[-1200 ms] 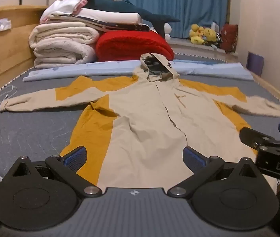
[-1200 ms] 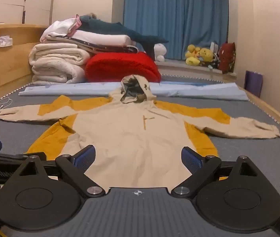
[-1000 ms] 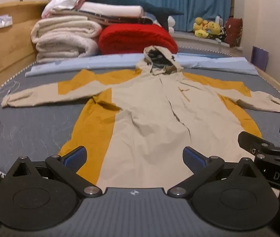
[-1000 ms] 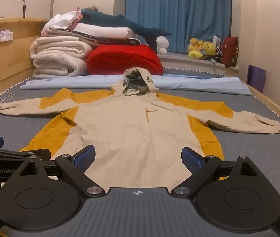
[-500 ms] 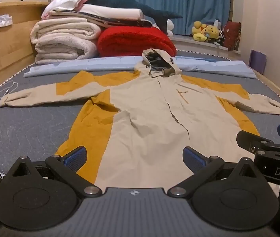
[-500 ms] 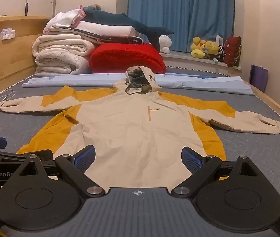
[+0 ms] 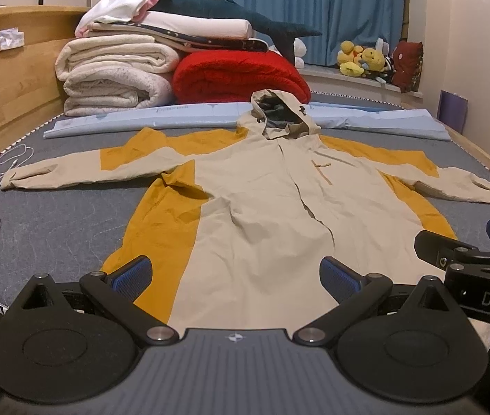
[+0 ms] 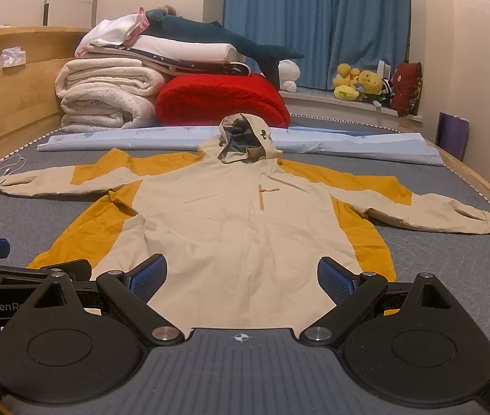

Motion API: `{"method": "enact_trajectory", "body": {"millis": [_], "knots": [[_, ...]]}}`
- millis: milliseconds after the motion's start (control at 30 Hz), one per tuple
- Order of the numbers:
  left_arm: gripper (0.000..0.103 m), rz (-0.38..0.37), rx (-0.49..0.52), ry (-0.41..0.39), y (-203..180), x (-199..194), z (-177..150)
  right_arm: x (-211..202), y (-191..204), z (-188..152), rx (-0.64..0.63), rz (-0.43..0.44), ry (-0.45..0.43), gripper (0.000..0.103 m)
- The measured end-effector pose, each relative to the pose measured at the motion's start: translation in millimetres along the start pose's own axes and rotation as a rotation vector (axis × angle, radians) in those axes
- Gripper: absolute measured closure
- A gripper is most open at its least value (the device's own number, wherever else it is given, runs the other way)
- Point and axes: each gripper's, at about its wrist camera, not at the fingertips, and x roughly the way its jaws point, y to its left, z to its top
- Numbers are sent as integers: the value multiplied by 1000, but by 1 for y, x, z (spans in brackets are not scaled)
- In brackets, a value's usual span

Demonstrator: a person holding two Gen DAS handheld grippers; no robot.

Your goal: Fold large clothes

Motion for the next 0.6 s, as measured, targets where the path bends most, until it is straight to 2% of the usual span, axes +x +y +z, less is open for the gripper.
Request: {"method": "enact_trajectory", "body": {"millis": [600], "knots": [[0,0,-14,15,2,3,0,2,1,-1,7,0,6,9]]}}
